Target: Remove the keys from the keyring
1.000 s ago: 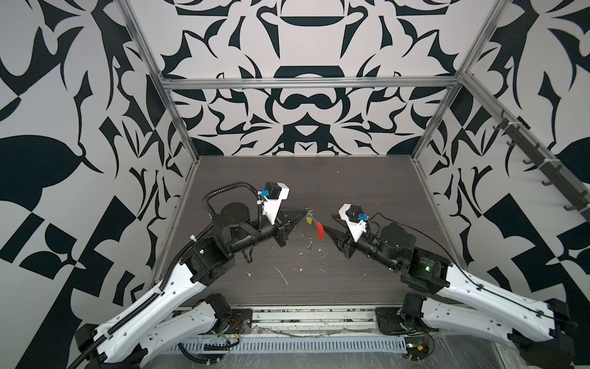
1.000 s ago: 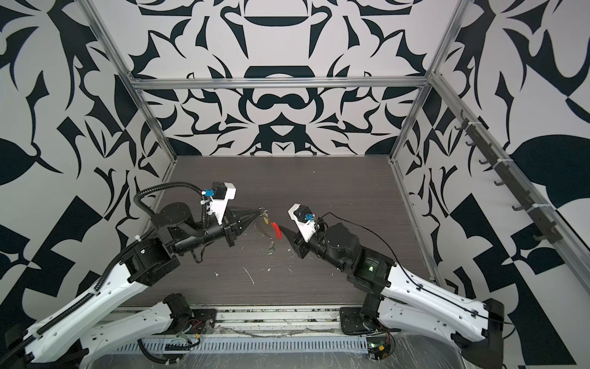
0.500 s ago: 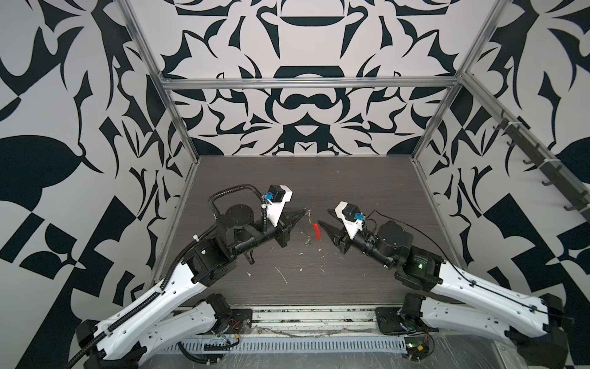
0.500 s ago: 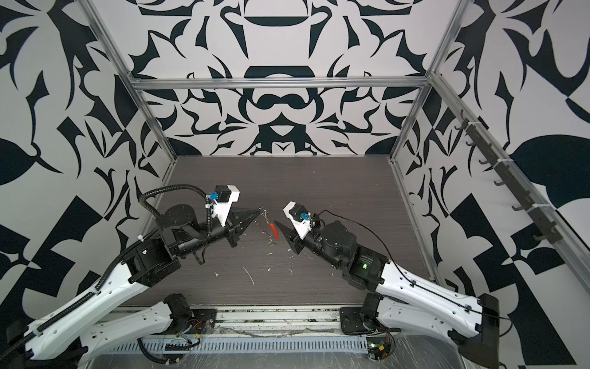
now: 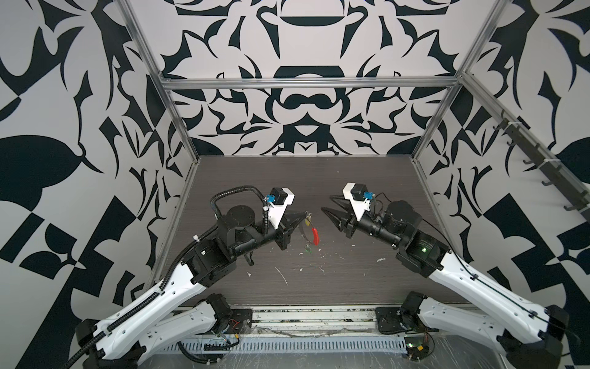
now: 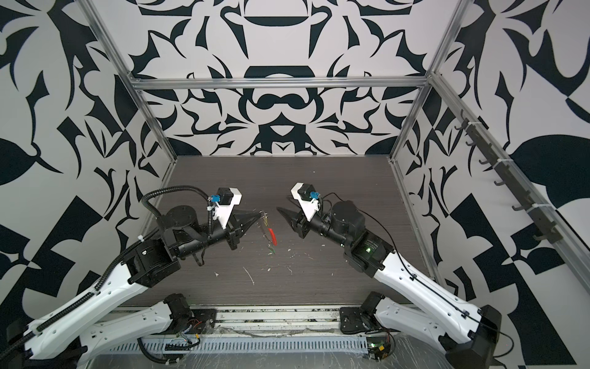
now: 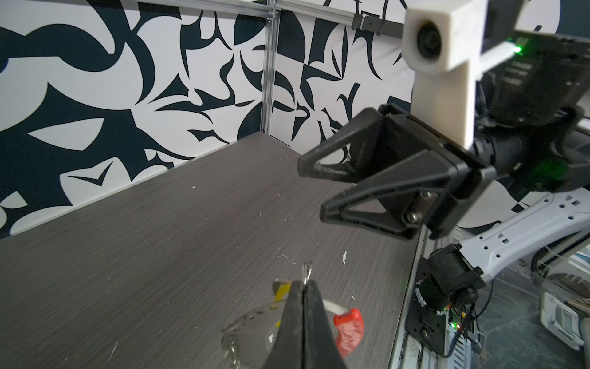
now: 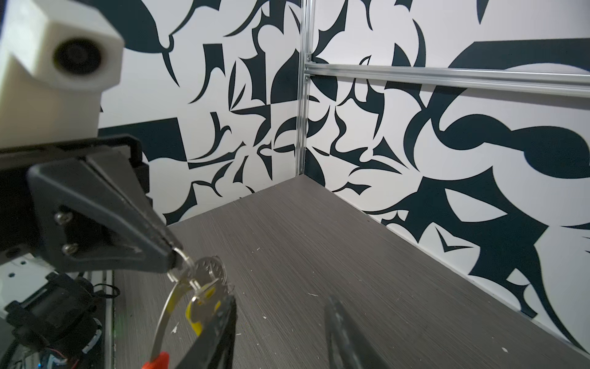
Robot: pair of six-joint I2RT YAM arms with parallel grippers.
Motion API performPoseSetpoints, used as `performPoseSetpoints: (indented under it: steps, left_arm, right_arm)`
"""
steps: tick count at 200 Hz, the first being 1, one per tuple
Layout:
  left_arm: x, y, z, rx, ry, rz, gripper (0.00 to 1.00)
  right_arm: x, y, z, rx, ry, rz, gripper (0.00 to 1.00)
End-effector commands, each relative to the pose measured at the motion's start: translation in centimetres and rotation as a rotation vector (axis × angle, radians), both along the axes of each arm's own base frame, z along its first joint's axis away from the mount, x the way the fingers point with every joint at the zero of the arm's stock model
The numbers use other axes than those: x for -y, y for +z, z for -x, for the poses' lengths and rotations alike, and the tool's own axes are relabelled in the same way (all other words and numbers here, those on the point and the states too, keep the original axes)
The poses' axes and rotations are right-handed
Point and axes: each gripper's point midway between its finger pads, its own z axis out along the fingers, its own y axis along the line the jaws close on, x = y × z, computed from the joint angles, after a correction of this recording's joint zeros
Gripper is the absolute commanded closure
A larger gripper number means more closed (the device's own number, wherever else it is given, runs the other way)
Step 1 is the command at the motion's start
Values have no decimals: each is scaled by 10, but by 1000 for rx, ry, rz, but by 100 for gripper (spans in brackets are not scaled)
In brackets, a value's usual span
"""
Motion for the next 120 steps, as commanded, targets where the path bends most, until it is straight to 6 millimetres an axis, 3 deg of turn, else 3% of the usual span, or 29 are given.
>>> performPoseSetpoints:
  steps: [1,120]
  left_arm:
    - [1,9,8,20,-36,12,100]
    - [3,10,12,5,-65,18,100]
  right_arm:
    - [-11,24,22,-42,201,-74,53]
    - [-24,7,35,-137,338,-19,54]
